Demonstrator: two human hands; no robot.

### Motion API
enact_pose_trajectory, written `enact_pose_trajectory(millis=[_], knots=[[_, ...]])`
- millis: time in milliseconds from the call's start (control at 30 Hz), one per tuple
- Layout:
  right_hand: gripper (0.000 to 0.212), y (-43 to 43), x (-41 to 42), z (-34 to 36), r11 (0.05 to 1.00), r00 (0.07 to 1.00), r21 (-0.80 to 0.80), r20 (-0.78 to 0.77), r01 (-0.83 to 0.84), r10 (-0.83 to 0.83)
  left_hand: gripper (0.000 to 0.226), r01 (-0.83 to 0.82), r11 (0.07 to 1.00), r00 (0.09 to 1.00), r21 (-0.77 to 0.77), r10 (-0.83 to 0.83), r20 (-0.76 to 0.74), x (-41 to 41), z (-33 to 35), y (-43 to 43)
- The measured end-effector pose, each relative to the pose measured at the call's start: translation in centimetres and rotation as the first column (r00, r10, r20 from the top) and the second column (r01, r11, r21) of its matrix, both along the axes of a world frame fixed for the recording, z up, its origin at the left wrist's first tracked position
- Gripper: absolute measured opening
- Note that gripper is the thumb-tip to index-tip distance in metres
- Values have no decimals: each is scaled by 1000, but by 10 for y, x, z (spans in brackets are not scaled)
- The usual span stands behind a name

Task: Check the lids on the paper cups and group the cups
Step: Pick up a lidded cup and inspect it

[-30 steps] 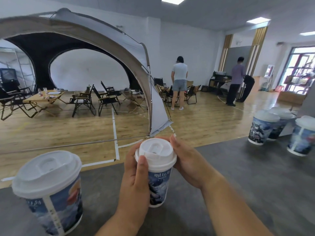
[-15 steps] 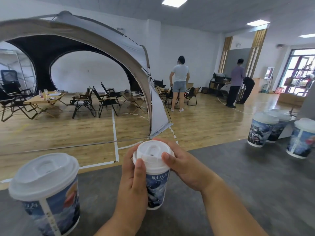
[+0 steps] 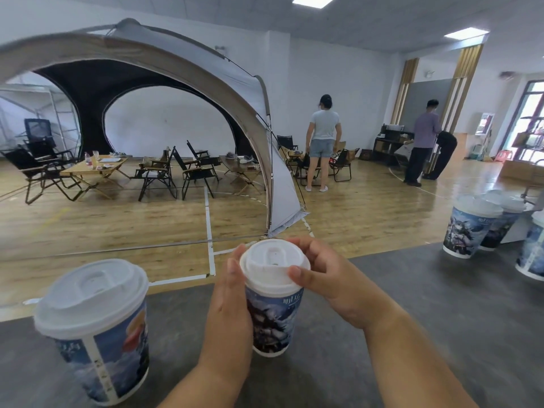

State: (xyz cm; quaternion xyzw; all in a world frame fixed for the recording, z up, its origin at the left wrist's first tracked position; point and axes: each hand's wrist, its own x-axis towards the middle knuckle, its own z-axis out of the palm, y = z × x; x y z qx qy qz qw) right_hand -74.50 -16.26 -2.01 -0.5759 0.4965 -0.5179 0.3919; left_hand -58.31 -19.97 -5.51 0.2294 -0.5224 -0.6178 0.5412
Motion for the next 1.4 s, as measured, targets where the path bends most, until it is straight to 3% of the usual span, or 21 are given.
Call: enact_pose_trajectory(millis=[100, 167, 467, 533, 600, 700, 767, 900, 1033, 1133, 1400], knots=[[76, 3, 3, 4, 1000, 1000, 1, 3, -30, 30, 55, -6, 1000, 1000, 11, 6, -1, 0, 3, -4], [84, 2, 4, 3, 1000, 1000, 2, -23, -16, 16, 44, -19, 1000, 1000, 4, 19, -15, -1, 3, -3], [89, 1, 8, 3, 999, 996, 1, -81, 45, -45, 35, -195, 981, 980, -20, 194, -37, -5, 8, 8], [81, 0, 14, 3, 992, 987, -9, -100, 123, -123, 33, -206, 978, 979, -41, 205, -20, -4, 13, 11], [59, -1, 24, 4, 971, 965, -42, -108, 237, -240, 37, -163, 987, 987, -12, 163, -7, -3, 14, 12], [26, 1, 41, 5, 925, 918, -61, -113, 375, -380, 63, -41, 998, 999, 52, 42, -13, -2, 16, 16], [20, 4, 49, 6, 906, 897, -80, -130, 415, -422, 71, -21, 998, 1000, 56, 20, 3, -3, 17, 18], [20, 5, 56, 6, 879, 865, -120, -155, 462, -477, 33, -96, 995, 995, 39, 94, 42, -4, 20, 19], [20, 6, 53, 9, 891, 873, -108, -180, 440, -453, 39, -117, 993, 993, 25, 118, -8, -6, 21, 19], [13, 5, 47, 10, 911, 896, -82, -167, 403, -412, 31, -105, 994, 994, 26, 106, -28, -3, 20, 13], [18, 2, 40, 11, 969, 969, -9, 36, 246, -245, 39, -140, 987, 990, 85, 140, 0, 4, 17, 5]])
